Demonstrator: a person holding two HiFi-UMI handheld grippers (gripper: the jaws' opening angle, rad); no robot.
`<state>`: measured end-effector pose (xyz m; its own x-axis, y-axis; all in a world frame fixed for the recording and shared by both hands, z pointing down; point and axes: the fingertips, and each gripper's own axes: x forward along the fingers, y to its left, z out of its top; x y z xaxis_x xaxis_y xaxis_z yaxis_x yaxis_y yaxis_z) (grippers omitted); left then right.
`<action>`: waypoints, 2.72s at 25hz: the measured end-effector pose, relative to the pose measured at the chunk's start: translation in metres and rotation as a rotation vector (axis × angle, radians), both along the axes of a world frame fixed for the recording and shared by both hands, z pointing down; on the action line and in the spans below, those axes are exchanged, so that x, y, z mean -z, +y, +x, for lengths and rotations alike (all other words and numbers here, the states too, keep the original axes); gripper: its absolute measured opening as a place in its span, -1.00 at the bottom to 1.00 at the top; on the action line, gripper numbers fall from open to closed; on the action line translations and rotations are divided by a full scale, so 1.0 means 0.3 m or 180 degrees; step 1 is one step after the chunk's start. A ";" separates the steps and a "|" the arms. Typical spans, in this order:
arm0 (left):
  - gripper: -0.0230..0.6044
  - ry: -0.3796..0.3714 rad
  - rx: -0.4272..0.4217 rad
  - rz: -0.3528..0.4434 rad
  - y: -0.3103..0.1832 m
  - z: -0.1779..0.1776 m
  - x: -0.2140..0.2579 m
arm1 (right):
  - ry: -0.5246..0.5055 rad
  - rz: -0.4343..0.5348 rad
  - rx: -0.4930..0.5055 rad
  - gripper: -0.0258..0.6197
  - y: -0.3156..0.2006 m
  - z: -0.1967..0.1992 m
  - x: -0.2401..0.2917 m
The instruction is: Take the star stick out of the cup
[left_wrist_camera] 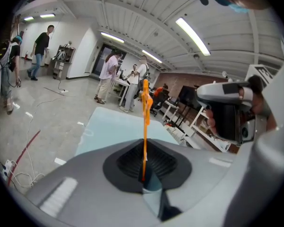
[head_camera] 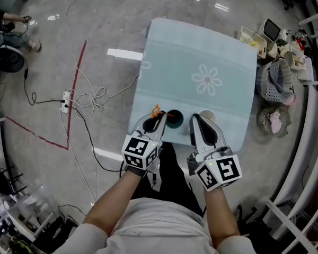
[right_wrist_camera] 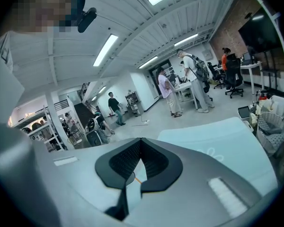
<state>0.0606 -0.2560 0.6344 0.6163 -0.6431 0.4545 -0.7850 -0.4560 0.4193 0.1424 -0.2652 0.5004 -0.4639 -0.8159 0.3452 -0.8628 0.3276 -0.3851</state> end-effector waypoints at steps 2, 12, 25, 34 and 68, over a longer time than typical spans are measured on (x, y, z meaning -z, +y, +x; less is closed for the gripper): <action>-0.86 0.0018 -0.0049 0.0056 0.001 -0.008 0.041 | -0.0031 0.0030 -0.0068 -0.89 0.012 -0.002 0.020; -0.86 0.0057 -0.0314 0.0328 0.021 -0.031 0.241 | -0.0042 0.0237 -0.0289 -0.89 0.062 -0.006 0.135; -0.86 0.0133 -0.0644 0.0777 0.130 -0.037 0.611 | 0.0041 0.0560 -0.0476 -0.89 0.186 -0.004 0.351; -0.86 0.0162 -0.0867 0.1034 0.195 -0.050 0.816 | 0.0139 0.0784 -0.0554 -0.89 0.253 -0.017 0.527; -0.86 0.0122 -0.0952 0.1661 0.314 -0.141 1.191 | 0.0482 0.1311 -0.0641 -0.89 0.432 -0.108 0.861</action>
